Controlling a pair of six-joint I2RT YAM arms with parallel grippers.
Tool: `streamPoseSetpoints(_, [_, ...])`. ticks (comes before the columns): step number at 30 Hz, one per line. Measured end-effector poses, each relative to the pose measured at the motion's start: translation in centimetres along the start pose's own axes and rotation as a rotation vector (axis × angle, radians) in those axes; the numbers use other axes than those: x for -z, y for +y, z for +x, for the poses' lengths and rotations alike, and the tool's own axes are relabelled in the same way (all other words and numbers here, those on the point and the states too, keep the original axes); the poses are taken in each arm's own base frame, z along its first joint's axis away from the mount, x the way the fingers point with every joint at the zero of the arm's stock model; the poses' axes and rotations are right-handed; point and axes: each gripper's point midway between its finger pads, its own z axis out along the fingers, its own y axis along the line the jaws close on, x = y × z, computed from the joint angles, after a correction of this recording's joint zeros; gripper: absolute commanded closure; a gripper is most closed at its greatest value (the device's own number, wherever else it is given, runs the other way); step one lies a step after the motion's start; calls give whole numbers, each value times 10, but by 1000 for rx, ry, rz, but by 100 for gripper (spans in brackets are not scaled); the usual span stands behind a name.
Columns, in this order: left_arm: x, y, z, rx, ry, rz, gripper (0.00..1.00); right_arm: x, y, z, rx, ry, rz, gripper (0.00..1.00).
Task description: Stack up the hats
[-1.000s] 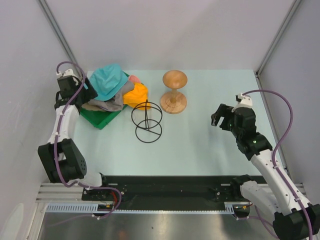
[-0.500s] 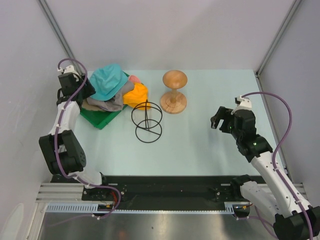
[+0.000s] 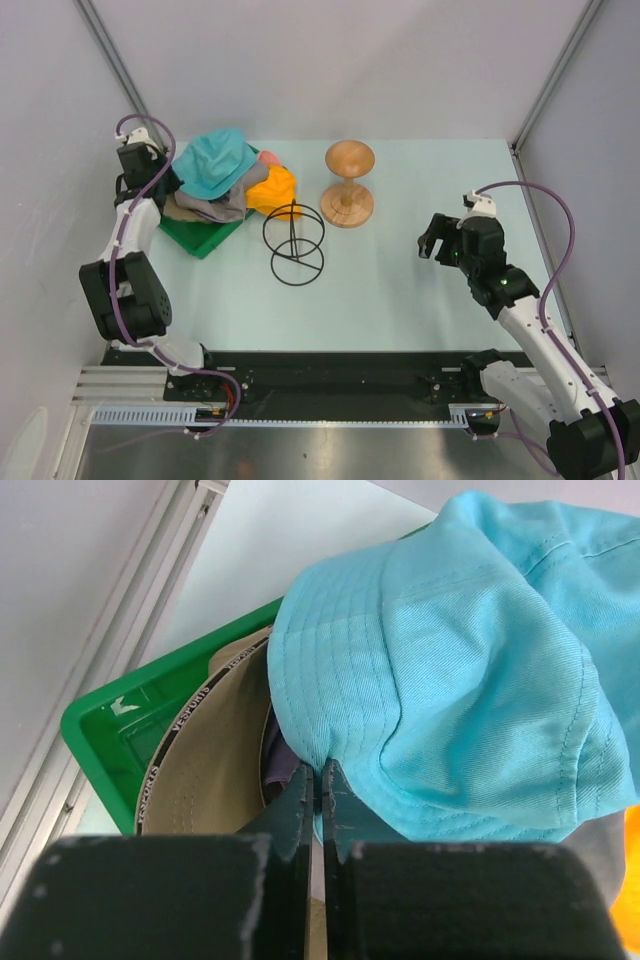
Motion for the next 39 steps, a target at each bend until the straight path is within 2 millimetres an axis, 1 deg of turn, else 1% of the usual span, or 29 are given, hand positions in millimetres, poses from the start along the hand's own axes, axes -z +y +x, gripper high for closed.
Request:
streamPoseSetpoints(3, [6,-3,-3,-4,-19,13,100,0,1,0,1,1,-2,15])
streamPoseSetpoints(8, [30,-12,-7,14,-59,56,100,-3,1,2,8,12,0,15])
streamPoseSetpoints(12, [57,-27,-28,31,-126,114,100,-2,3,-1,14,7,-5,15])
streamPoseSetpoints(16, [90,-44,-51,41,-201,181,100,-1,6,-6,18,-4,-12,15])
streamPoseSetpoints(20, [115,-63,-63,47,-243,256,100,0,8,-6,27,-3,-20,15])
streamPoseSetpoints(23, [135,-83,-64,45,-250,315,100,2,11,-6,30,-8,-31,15])
streamPoseSetpoints(27, [163,-122,-61,36,-257,419,100,7,16,-8,33,-20,-49,15])
streamPoseSetpoints(31, [185,-147,-62,45,-274,488,100,13,21,-11,35,-37,-70,15])
streamPoseSetpoints(33, [194,-158,-65,47,-285,509,100,17,22,-13,35,-47,-79,15])
streamPoseSetpoints(39, [227,-206,-77,38,-320,624,100,30,22,-18,19,-75,-82,15])
